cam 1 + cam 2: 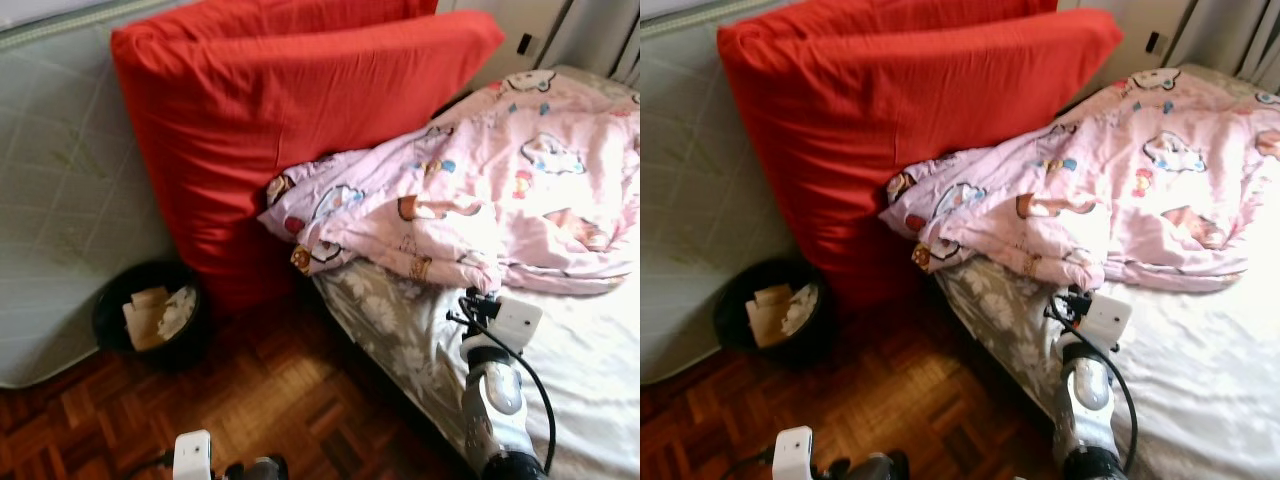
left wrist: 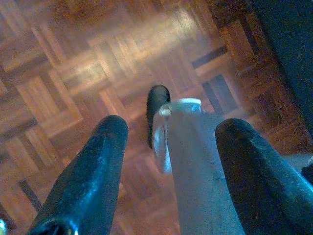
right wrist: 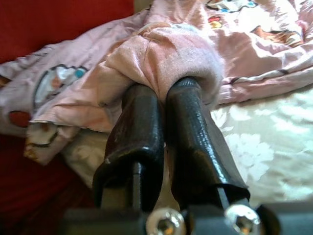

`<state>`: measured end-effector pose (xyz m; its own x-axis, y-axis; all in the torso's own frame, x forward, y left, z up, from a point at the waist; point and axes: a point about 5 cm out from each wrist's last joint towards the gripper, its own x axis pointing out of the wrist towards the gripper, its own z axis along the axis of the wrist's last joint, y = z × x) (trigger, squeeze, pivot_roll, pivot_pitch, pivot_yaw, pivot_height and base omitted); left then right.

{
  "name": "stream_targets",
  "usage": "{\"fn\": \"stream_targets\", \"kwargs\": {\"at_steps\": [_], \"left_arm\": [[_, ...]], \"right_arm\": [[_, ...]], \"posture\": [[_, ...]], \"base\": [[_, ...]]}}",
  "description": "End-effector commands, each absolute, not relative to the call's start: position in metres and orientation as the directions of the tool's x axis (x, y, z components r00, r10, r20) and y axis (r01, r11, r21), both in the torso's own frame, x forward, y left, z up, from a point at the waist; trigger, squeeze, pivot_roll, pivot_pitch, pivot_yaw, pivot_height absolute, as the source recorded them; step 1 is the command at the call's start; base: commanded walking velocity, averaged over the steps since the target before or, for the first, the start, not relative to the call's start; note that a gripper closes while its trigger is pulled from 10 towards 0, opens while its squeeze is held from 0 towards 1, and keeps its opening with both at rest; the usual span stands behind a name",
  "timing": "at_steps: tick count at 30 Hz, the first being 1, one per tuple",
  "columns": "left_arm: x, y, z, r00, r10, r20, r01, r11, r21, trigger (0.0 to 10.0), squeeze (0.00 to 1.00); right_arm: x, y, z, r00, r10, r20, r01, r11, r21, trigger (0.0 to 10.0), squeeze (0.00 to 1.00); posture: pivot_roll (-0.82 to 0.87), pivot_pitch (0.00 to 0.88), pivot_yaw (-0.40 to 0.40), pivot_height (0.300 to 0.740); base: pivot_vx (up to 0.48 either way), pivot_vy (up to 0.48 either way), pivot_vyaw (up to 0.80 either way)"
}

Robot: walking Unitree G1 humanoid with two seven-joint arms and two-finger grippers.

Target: Clean up the room

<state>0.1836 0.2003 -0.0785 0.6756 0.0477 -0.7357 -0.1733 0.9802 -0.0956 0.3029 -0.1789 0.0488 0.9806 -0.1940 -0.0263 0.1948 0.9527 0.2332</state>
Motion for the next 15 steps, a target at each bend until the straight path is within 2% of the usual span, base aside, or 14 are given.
{"fn": "stream_targets", "kwargs": {"at_steps": [1,11,15], "left_arm": [[0.171,0.2,-0.085,0.64,0.047,-0.767,-0.185,0.978,-0.094,10.0,0.0],[0.171,0.201,-0.085,0.641,0.048,-0.766,-0.183,0.979,-0.092,10.0,0.0],[0.172,0.201,-0.085,0.641,0.049,-0.766,-0.184,0.979,-0.091,10.0,0.0]], "right_arm": [[0.301,-0.182,0.051,0.98,-0.2,-0.005,0.196,0.954,0.226,10.0,0.0],[0.304,-0.179,0.059,0.985,-0.17,0.043,0.158,0.968,0.196,10.0,0.0],[0.307,-0.174,0.066,0.989,-0.116,0.088,0.101,0.982,0.162,10.0,0.0]], "posture": [[0.01,0.162,-0.004,0.74],[0.01,0.172,-0.004,0.74],[0.01,0.176,-0.003,0.74]], "base": [[-0.274,0.0,0.0],[-0.272,0.0,0.0],[-0.206,0.0,0.0]]}}
